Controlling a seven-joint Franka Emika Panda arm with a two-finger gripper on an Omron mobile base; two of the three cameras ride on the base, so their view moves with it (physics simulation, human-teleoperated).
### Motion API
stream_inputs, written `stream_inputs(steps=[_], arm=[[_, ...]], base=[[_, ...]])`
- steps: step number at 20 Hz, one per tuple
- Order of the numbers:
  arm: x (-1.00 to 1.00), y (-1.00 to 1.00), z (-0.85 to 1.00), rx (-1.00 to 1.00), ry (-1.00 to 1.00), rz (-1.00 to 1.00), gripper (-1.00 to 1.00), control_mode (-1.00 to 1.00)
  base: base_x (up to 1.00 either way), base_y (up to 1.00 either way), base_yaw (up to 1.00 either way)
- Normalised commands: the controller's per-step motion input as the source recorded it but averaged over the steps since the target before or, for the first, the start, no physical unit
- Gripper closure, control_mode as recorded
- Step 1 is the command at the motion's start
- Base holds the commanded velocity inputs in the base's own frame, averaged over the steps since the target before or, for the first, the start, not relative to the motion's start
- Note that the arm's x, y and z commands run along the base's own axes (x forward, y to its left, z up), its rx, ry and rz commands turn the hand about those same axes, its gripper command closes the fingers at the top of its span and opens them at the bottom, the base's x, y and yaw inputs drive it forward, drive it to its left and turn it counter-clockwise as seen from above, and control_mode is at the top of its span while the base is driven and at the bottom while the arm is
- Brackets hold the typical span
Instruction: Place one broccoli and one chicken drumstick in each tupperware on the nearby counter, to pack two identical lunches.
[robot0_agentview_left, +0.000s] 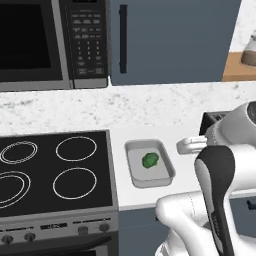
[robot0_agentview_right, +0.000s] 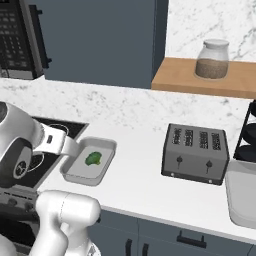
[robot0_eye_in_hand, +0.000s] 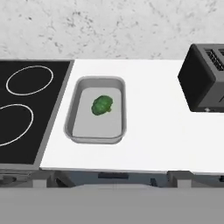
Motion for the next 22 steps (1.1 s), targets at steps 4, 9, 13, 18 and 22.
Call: stream_inputs(steps=[4, 9, 13, 18, 22], arm=[[0.00, 0.00, 0.00, 0.00, 0.00, 0.00, -1.00, 1.00], [0.00, 0.00, 0.00, 0.00, 0.00, 0.00, -1.00, 1.00], [0.00, 0.00, 0.00, 0.00, 0.00, 0.00, -1.00, 1.00], [0.00, 0.00, 0.00, 0.00, 0.00, 0.00, -1.00, 1.00], [0.00, 0.00, 0.00, 0.00, 0.00, 0.00, -1.00, 1.00]], base=[[-0.68, -0.46, 0.00], [-0.29, -0.99, -0.01], [-0.22, -1.00, -0.02], [-0.65, -1.00, 0.00], [-0.94, -1.00, 0.00]])
